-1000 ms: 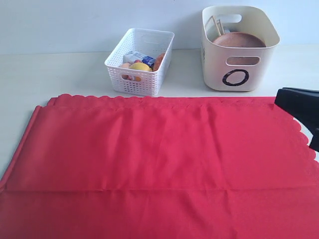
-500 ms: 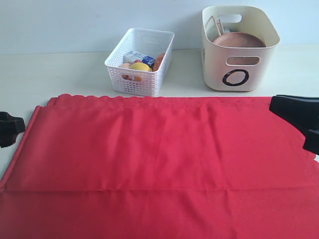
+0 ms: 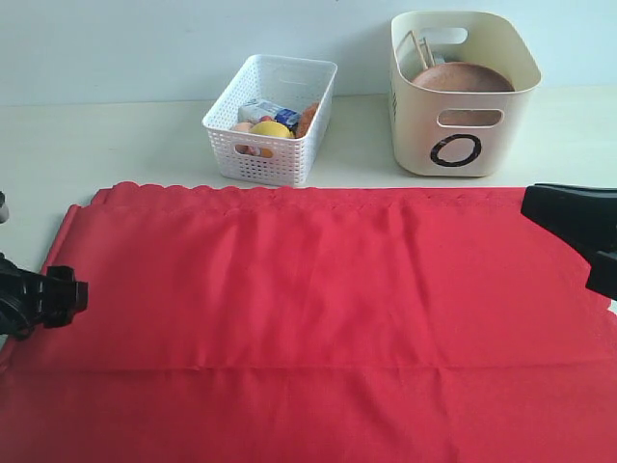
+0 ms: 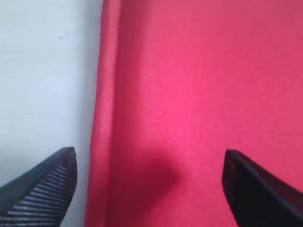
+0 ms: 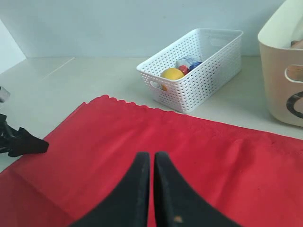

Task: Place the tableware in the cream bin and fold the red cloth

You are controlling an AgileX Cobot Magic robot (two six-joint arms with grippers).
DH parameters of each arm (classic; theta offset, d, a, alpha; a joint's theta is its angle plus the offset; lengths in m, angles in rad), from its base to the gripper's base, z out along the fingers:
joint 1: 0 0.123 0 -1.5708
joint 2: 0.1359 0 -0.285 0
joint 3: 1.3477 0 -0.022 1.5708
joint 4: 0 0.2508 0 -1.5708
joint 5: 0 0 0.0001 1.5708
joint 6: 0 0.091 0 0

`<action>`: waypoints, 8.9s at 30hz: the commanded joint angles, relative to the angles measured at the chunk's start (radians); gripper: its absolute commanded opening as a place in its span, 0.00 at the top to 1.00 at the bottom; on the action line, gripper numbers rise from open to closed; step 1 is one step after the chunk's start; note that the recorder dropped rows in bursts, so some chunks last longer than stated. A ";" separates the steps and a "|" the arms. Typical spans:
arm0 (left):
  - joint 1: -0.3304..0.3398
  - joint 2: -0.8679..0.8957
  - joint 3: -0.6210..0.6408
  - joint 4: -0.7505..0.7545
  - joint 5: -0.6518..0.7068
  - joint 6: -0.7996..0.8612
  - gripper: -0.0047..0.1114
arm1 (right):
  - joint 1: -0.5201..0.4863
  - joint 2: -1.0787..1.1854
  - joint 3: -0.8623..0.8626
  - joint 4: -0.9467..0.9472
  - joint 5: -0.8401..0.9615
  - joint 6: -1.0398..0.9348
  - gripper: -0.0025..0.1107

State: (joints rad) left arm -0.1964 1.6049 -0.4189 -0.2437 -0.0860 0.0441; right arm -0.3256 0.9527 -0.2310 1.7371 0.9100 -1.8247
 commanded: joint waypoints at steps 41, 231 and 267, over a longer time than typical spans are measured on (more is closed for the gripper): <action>0.116 0.041 -0.065 -0.005 0.002 0.134 0.96 | 0.344 0.477 -0.156 -0.058 -0.238 -0.028 0.98; -0.517 -0.731 -0.255 0.288 0.260 -0.072 0.96 | 0.587 0.669 -0.377 -0.507 -0.862 0.596 0.98; -0.431 -0.830 -0.148 0.288 0.210 -0.078 0.96 | 0.346 0.937 -0.405 -0.219 -1.527 0.440 0.98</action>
State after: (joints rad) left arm -0.6309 0.7781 -0.5714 0.0415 0.1239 -0.0260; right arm 0.0406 1.9119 -0.6379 1.5431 -0.6600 -1.4346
